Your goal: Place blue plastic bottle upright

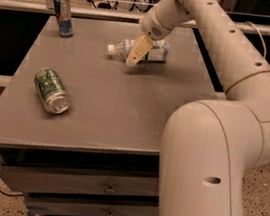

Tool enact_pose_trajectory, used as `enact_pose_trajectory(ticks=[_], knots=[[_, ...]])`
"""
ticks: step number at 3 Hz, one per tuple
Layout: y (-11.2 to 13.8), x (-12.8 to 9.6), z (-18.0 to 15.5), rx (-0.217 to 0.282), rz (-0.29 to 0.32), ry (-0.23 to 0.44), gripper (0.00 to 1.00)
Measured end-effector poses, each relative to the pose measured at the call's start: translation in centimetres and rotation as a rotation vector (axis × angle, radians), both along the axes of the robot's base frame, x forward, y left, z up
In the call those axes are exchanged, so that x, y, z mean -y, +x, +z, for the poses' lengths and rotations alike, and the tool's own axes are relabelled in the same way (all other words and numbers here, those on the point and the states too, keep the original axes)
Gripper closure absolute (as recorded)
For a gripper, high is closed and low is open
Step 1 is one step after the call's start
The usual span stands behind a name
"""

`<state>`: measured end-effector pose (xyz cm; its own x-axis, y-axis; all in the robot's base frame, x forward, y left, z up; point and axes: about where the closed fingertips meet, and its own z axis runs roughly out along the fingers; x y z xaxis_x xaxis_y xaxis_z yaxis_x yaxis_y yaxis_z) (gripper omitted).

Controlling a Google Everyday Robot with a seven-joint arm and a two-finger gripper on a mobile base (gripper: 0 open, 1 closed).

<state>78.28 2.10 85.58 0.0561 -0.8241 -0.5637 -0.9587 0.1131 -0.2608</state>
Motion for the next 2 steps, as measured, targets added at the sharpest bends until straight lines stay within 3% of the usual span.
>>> enact_pose_trajectory(ticks=[1, 2], knots=[[-0.3, -0.5, -0.9, -0.003, 0.034, -0.087, 0.00], [-0.8, -0.3, -2.2, -0.015, 0.068, -0.181, 0.18]])
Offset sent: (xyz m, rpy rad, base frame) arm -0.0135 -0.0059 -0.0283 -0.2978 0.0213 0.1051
